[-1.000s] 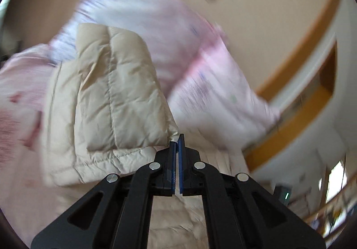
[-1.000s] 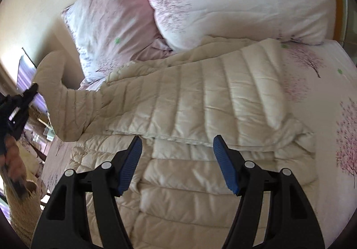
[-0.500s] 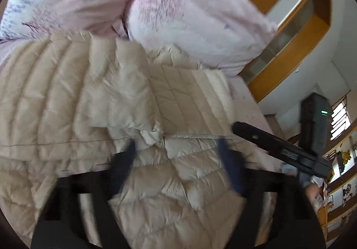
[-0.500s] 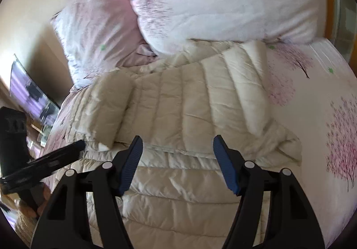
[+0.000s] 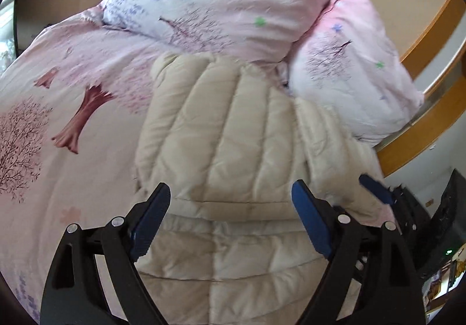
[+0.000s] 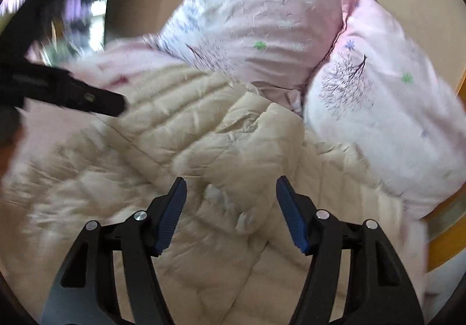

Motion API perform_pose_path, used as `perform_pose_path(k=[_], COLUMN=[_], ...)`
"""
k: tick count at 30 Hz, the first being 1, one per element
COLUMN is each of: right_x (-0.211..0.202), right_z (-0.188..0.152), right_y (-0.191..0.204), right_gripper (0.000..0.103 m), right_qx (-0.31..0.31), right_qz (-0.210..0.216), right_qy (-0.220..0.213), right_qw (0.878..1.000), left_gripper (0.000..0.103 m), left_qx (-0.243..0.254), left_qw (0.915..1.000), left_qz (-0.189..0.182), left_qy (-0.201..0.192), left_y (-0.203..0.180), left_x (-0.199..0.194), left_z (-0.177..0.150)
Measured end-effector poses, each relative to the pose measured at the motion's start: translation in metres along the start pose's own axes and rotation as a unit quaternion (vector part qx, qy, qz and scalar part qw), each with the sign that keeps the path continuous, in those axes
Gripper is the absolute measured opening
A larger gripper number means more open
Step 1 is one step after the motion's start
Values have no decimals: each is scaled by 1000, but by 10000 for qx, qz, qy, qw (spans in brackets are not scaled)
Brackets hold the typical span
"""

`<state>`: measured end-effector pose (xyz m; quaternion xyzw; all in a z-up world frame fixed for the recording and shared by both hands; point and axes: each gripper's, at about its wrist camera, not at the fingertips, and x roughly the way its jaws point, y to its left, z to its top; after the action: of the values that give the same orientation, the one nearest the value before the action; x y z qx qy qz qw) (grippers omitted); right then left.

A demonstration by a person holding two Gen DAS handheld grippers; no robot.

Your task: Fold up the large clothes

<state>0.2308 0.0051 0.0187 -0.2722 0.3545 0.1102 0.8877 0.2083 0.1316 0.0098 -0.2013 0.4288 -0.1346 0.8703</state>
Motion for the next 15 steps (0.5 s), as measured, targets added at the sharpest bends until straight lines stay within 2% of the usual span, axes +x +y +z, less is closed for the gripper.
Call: perform_pose_path(k=[1,3,5,7,9,10,12,14,15], right_x=[8,19,17,10,-1,-4,0,16,22], right_z=[1,-1,-6,-12,-27,-42,-64,-93,-102], right_y=[-1,-14,-46,-76,-109,-129,-148,-161,-165], right_gripper=[53,10,6,5,5,5,5,8,14], right_qx=[-12,273,1139,1864,2636,3169,3765,4218,4358], right_qz=[-243,-287,152,284,503,731,1001,1495,1686], right_qy=[68,208,164,-6,-188,-209,-19,504,638], right_qw=[9997,9990,9932,9821,9631,9454,9210,8928,8818], left_gripper=[85,85,86,86,86,86,86,86,86], left_qx=[31,91,183,316,399,435,462,523,571], left_qw=[10000,9999,9996,9989,9982,9979,9978,9974,9970], left_qz=[67,136,184,250,313,345,365,423,444], left_qy=[-2,-38,-122,-245,-314,-330,-301,-265,-272], left_y=[-1,-1,-1,-3,-4,-4,-4,-4,-4], left_x=[2,3,0,-4,-4,-5,-4,-3,-3], left_z=[0,0,0,-1,-2,-3,-6,-11,-13])
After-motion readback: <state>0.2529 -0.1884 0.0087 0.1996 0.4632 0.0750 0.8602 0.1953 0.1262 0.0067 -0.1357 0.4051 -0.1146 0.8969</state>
